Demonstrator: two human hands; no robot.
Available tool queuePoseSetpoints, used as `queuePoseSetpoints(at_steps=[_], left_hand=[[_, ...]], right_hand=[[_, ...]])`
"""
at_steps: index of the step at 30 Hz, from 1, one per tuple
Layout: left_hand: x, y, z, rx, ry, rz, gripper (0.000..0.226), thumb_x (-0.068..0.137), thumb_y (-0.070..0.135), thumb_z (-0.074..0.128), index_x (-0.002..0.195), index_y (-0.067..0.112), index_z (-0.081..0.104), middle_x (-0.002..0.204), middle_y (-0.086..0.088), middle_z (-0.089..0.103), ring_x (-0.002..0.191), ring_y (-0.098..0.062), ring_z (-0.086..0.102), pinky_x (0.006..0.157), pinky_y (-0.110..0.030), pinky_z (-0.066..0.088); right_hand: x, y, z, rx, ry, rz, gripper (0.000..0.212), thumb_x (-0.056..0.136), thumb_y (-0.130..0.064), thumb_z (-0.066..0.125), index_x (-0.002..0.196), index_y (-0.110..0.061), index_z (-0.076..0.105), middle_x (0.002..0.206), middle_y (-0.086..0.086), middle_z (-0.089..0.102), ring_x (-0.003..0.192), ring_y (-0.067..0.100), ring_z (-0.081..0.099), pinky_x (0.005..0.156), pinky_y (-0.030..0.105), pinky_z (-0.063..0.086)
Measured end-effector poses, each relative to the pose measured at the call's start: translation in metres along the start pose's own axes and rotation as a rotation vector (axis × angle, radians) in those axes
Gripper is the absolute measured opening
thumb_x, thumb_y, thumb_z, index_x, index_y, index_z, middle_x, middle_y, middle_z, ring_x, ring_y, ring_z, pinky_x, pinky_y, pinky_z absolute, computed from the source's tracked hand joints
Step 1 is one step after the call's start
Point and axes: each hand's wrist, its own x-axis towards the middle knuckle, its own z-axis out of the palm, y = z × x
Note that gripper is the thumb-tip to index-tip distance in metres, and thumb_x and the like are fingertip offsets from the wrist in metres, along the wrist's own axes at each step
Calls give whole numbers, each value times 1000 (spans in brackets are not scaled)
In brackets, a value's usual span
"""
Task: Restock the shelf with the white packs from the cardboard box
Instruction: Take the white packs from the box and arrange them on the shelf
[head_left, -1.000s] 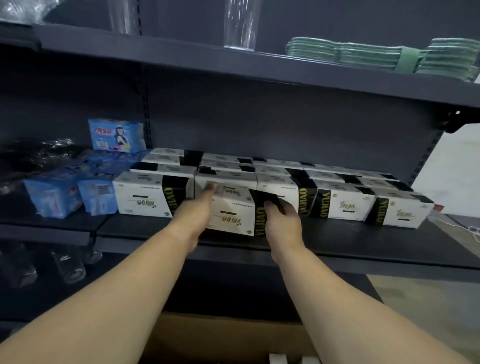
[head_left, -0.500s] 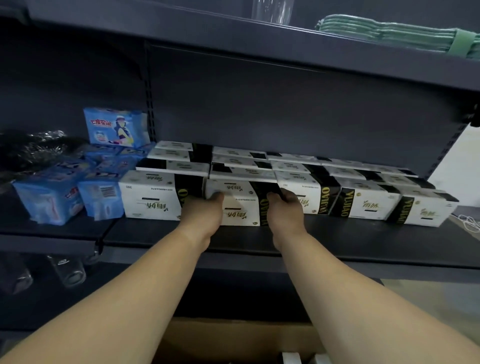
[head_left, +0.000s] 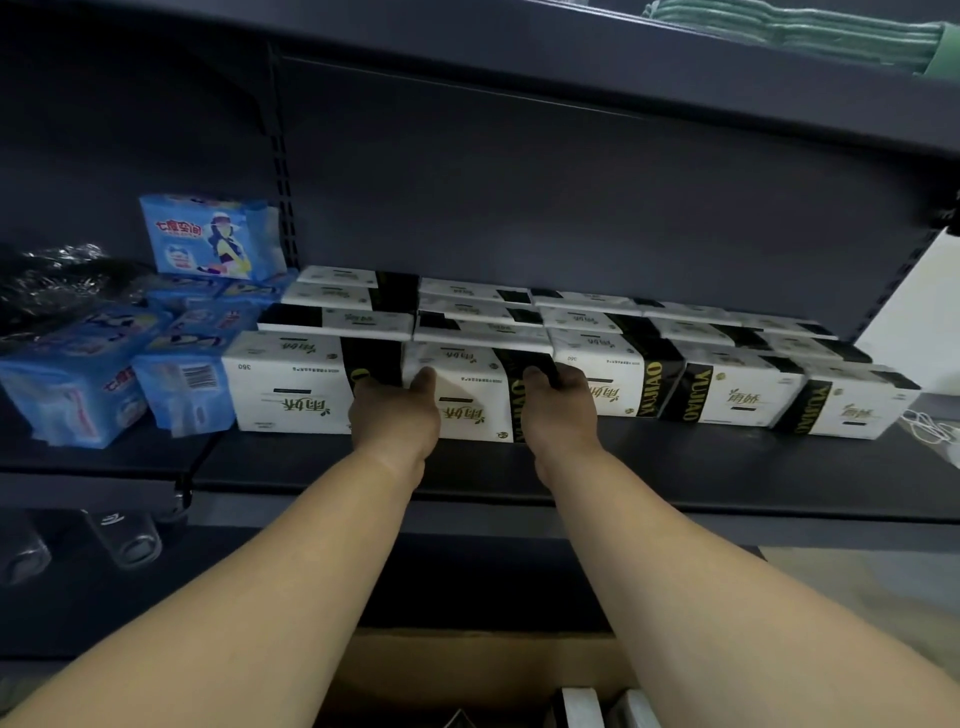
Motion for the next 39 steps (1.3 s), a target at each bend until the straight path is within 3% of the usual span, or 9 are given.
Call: queuePoseSetpoints(at_steps=[4,9,14,22,25,27,30,34,39], left_hand=[[-2,-1,-4,-43,-33,-6,57,92,37,63,140,13,43,122,-6,62,107,-25,61,86,-29,50],[-6,-3,-12,-103,-78,-80,35,94,40,54,118,15,58,102,-6,66,92,-23,63,85,-35,54],[-16,-8,-16,-104,-79,-127,45,93,47,49,125,16,54,109,-7,64,98,-25,61,91,-41,52],[-64,-8,-9,-181,-54,-83,40,92,43,50,120,15,54,107,-7,64,91,-23,62,90,-40,53],[-93,-11,0,-230,-31,-79,16,97,36,47,95,20,51,89,-6,56,80,-25,59,74,-37,55],[-116,-16,8,-216,-13,-69,19,99,35,47,86,22,46,89,-6,55,85,-29,62,78,-39,57],[-145,-29,27,-173,-15,-53,20,98,40,46,95,20,48,98,-9,58,91,-29,65,82,-43,59],[-181,-50,49,-115,-50,-86,33,96,44,46,115,17,48,101,-8,60,89,-26,67,78,-41,59],[-206,-69,57,-71,-53,-124,26,97,44,45,110,21,45,103,-6,59,91,-24,66,83,-43,58]], right_hand=[[-3,0,2,-9,18,19,31,100,-29,52,127,-15,54,95,-3,61,82,13,57,67,26,44],[-13,5,-2,17,24,107,58,96,-48,49,146,-18,40,135,4,54,122,26,51,97,38,40],[-27,6,-12,61,4,157,65,96,-54,46,151,-20,33,148,4,43,134,30,40,106,46,34],[-48,10,-47,139,-75,148,55,98,-49,47,146,-22,39,127,-4,48,119,21,44,92,37,31],[-59,18,-70,152,-106,100,51,100,-48,46,144,-23,42,113,-11,45,110,13,40,95,32,30],[-66,23,-91,141,-118,81,53,100,-49,45,146,-22,40,115,-12,44,109,10,38,95,30,29],[-75,30,-126,113,-133,69,52,100,-51,44,144,-24,42,122,-9,44,110,9,38,95,31,31],[-83,45,-163,79,-98,44,37,97,-54,46,120,-25,52,112,-3,57,102,15,52,96,39,46],[-92,65,-189,44,-104,55,37,98,-53,44,117,-23,53,102,-5,58,96,15,54,95,41,49]])
